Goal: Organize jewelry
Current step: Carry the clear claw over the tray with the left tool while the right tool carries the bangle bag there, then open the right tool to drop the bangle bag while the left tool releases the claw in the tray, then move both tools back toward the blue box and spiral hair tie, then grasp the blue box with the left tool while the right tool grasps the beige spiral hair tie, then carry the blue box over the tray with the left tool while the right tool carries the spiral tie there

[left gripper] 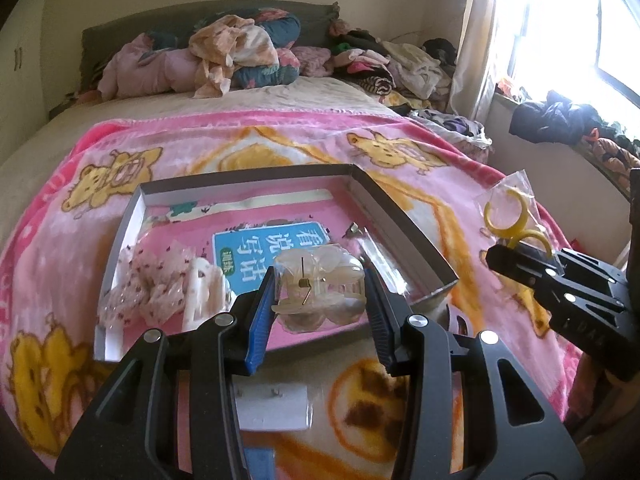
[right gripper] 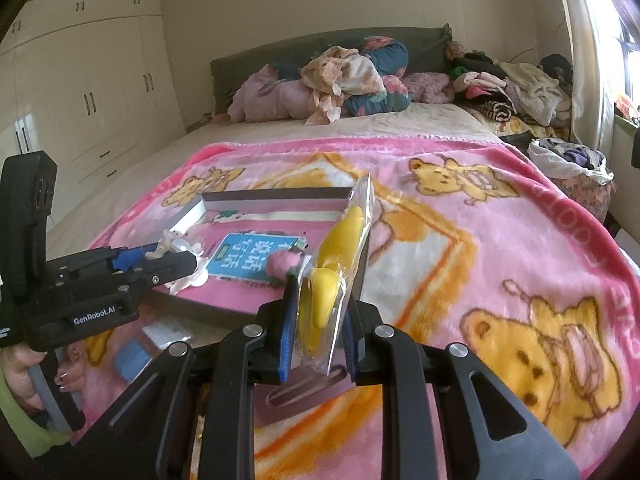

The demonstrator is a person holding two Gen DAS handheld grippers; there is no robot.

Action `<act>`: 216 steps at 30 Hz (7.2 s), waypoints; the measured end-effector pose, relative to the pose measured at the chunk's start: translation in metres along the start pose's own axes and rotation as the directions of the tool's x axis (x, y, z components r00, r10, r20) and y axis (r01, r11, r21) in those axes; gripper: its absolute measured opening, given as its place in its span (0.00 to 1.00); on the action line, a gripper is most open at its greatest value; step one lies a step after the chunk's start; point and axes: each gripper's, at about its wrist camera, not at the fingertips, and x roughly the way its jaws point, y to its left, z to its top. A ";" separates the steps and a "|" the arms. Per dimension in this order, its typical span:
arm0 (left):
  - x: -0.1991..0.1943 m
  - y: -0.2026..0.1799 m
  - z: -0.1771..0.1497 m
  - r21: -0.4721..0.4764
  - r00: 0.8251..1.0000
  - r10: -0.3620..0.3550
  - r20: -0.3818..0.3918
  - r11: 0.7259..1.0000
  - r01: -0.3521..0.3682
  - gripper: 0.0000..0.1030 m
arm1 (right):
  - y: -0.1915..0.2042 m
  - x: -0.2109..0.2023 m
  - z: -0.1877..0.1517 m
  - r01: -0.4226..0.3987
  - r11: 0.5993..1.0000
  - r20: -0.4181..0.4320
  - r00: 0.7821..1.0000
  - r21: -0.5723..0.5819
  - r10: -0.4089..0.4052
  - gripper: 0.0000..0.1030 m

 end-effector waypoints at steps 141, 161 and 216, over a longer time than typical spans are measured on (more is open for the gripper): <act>-0.090 0.038 -0.067 -0.092 0.978 0.171 0.121 0.983 -0.161 0.89 | 0.066 -0.053 -0.047 0.011 0.994 0.065 0.998 -0.105 -0.004 0.88; -0.084 0.059 -0.093 -0.094 0.980 0.192 0.059 0.978 -0.186 0.89 | 0.088 -0.029 -0.077 -0.043 0.992 -0.026 0.999 -0.115 0.040 0.85; -0.046 0.037 -0.107 -0.032 0.998 0.040 -0.047 0.999 -0.041 0.23 | 0.080 -0.005 -0.087 -0.151 0.989 -0.114 0.982 0.001 0.150 0.29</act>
